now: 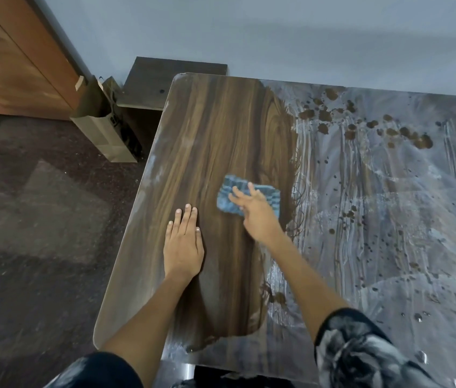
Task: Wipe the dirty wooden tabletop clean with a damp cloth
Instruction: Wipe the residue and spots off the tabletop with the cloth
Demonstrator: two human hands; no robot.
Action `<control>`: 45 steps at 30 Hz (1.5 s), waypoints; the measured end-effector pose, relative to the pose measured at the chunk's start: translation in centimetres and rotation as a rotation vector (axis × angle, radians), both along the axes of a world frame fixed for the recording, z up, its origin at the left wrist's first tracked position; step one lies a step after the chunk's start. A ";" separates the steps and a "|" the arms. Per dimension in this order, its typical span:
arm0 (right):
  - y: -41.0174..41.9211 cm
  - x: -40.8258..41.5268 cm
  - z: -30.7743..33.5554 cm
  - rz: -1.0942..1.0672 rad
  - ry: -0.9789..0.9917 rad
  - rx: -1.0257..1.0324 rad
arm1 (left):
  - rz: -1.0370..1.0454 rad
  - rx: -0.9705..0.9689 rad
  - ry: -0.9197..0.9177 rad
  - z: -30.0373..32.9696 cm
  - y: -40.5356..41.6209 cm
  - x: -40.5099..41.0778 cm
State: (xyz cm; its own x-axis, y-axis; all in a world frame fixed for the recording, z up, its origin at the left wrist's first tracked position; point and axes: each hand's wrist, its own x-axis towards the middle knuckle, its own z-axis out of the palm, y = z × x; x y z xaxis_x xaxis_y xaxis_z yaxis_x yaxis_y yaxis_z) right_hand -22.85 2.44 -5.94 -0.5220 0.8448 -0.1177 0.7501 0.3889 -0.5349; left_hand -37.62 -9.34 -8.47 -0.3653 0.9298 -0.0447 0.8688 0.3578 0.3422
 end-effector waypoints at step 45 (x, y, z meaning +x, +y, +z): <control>-16.2 13.5 -1.6 0.454 0.024 -0.088 | -0.075 -0.011 -0.048 0.6 -13.5 1.8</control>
